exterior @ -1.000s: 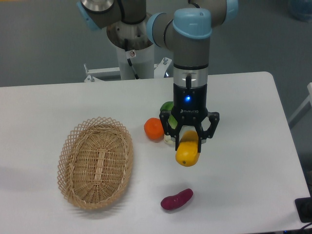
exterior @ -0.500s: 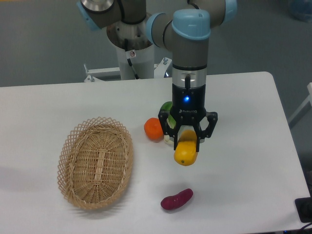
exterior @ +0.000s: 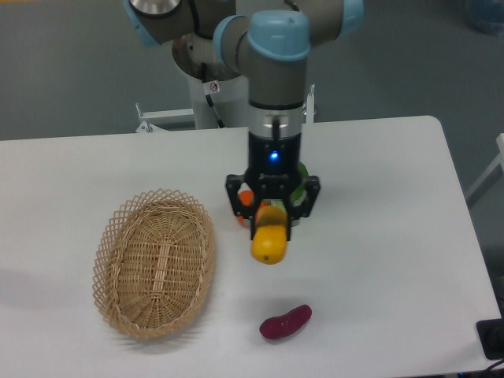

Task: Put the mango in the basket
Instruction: 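Carry the mango over the wicker basket and lower it inside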

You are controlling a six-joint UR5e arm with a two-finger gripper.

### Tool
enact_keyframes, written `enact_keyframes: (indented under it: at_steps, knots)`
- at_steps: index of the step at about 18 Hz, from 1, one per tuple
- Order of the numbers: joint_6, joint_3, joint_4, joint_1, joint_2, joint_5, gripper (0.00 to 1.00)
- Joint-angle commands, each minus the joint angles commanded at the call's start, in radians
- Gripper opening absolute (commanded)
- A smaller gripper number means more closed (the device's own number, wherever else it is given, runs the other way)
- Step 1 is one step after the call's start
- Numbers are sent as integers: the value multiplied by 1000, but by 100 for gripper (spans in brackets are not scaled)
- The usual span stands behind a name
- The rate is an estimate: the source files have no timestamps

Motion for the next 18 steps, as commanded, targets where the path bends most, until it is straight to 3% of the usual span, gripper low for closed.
enact_keyframes:
  at_steps: [3, 9, 13, 18]
  knots:
    - [-37, -26, 2, -90, -23, 91, 45]
    - [-163, -55, 2, -218, -104, 126, 45]
    - [-163, -48, 2, -270, -167, 129, 46]
    - [-161, -58, 2, -313, -195, 167, 50]
